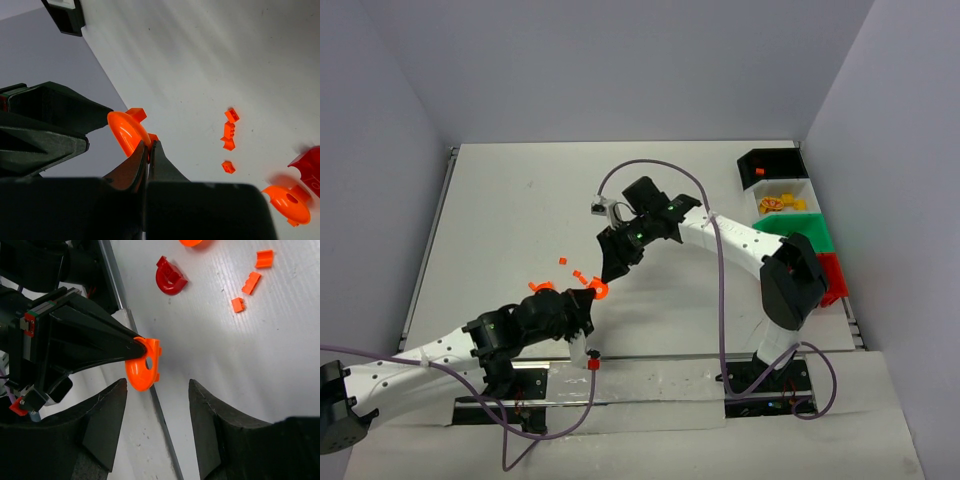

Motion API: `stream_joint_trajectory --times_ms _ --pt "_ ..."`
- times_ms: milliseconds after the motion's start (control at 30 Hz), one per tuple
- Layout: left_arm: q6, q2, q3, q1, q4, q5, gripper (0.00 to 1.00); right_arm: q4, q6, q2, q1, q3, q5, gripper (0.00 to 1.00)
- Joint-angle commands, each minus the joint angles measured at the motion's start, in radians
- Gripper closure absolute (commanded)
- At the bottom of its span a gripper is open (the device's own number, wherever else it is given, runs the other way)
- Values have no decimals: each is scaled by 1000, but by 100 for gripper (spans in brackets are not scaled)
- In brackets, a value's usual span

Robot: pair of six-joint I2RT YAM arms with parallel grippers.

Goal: Sort the legos into containers by color

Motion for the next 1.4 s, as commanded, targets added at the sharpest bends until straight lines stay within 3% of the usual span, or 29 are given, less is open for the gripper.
stream_joint_trajectory --times_ms 0,233,400,500,567,633,667,833,900,933,1000,1067,1167,1300,1367 --pt "0 3 52 -8 -3 24 100 -29 -15 26 31 37 -4 41" --pt "4 -5 48 -13 17 29 100 -42 5 75 46 71 -14 51" --pt "4 4 50 -17 17 23 97 -46 9 79 45 87 -7 83" --pt "6 -3 37 -21 26 16 75 -45 11 70 45 80 2 96" --pt "-1 -14 25 -21 31 14 43 -45 9 62 46 73 10 100" --pt "-6 -21 20 -21 37 11 19 -45 5 58 44 68 20 100" --pt "-15 -31 18 -21 36 7 1 -46 2 52 37 64 29 100" --pt "-173 -59 100 -21 -39 14 1 -66 -52 36 -91 54 59 100" --pt "-343 -44 188 -21 -76 13 1 -75 -77 33 -221 70 76 100" --pt "-411 -32 193 -21 -93 4 1 -75 -85 33 -227 83 81 100" --pt "-605 14 302 -19 -110 -50 1 -78 -109 40 -424 148 121 100" --pt "-752 32 338 17 -91 -61 1 -72 -124 56 -507 222 176 100" --pt "-1017 59 416 128 -49 -57 1 16 -96 94 -668 309 274 100" --pt "-1375 233 586 385 -207 7 1 66 0 228 -833 470 423 100" --pt "-1462 280 625 488 -241 85 1 71 28 290 -871 543 510 100"
